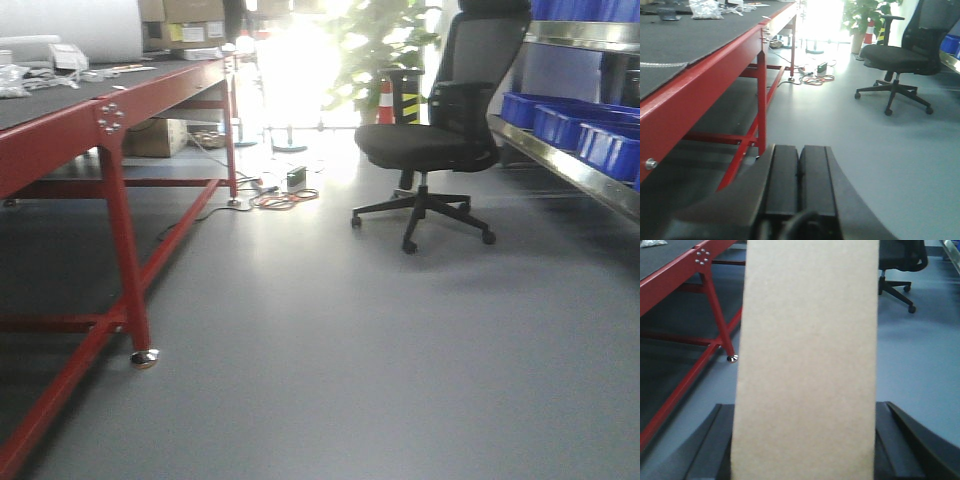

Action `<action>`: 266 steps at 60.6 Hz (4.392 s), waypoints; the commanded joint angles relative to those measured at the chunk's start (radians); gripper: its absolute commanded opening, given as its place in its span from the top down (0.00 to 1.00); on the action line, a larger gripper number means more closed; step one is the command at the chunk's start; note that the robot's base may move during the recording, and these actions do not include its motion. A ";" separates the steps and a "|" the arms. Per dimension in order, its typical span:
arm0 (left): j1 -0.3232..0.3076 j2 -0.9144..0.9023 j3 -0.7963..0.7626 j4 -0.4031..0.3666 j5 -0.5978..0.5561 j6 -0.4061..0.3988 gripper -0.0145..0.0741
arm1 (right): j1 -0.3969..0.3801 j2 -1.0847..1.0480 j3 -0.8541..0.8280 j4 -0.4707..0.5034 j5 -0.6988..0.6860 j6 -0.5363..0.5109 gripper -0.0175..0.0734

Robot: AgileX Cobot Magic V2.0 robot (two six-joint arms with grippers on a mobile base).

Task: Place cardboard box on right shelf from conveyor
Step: 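Drive the base away from the conveyor holding the box in the right gripper, then drive toward the steel shelf rack with blue bins, box held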

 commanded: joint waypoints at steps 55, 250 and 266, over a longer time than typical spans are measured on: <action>-0.066 -0.015 0.010 -0.006 -0.084 0.000 0.97 | -0.002 0.010 -0.027 -0.028 -0.091 -0.011 0.62; -0.066 -0.015 0.010 -0.006 -0.084 0.000 0.97 | -0.003 0.010 -0.027 -0.028 -0.092 -0.011 0.62; -0.066 -0.015 0.010 -0.006 -0.084 0.000 0.97 | -0.003 0.010 -0.027 -0.028 -0.092 -0.011 0.62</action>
